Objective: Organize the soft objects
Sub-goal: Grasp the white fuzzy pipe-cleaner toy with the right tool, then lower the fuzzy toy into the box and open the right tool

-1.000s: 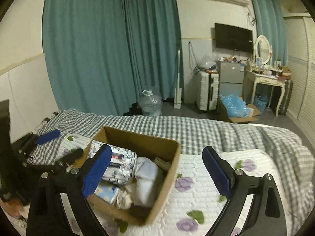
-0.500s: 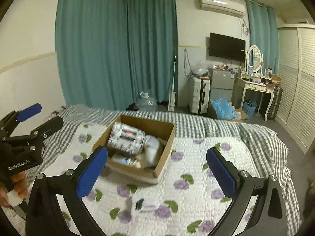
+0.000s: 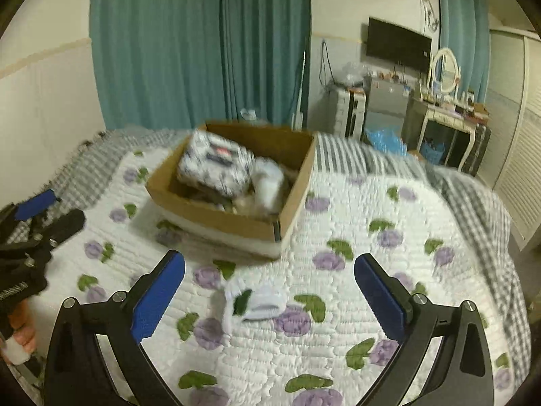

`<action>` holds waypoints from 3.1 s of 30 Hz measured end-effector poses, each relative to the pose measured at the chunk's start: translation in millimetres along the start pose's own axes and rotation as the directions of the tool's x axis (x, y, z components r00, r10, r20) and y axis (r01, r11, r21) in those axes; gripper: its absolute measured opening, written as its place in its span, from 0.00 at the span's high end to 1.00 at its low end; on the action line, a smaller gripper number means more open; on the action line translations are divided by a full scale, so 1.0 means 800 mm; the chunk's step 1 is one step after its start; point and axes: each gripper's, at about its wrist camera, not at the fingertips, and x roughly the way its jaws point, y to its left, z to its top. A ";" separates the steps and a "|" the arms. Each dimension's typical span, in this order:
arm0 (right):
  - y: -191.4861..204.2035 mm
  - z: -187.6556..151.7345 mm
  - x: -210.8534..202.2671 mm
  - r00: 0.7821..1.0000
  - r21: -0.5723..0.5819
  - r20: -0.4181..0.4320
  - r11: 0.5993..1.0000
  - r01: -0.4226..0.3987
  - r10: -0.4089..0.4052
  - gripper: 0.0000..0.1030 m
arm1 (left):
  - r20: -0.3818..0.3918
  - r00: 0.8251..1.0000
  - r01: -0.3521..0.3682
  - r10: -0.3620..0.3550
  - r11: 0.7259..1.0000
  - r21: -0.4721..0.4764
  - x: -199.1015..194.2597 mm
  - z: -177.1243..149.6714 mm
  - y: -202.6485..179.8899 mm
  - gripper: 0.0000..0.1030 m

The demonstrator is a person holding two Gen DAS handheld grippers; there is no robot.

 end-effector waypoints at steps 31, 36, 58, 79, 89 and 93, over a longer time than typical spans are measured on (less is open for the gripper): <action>0.025 -0.058 0.153 0.944 -0.072 -0.330 0.997 -0.036 0.010 0.36 | -0.302 0.953 0.016 -0.015 1.000 0.001 0.130 -0.091 0.002 0.12; 0.024 -0.056 0.137 0.956 -0.054 -0.293 0.998 -0.040 0.023 0.38 | -0.290 0.957 0.023 -0.019 1.000 0.012 0.110 -0.088 -0.004 0.12; 0.043 0.096 -0.036 0.995 -0.115 0.085 0.993 -0.040 0.050 0.38 | -0.017 1.000 -0.022 0.022 0.999 -0.025 0.009 0.045 0.018 0.12; 0.010 0.209 0.185 1.000 -0.028 -0.003 1.000 0.009 -0.009 0.38 | -0.007 1.000 -0.027 0.028 0.998 0.065 0.192 0.128 0.001 0.12; -0.015 0.186 0.236 1.000 0.048 -0.009 0.999 -0.021 0.021 0.25 | -0.010 0.999 -0.037 0.038 0.995 0.097 0.228 0.113 -0.019 0.12; -0.025 0.184 0.208 0.998 0.071 0.048 0.997 -0.045 0.041 0.12 | 0.041 0.997 -0.063 0.059 0.993 0.104 0.211 0.119 -0.021 0.12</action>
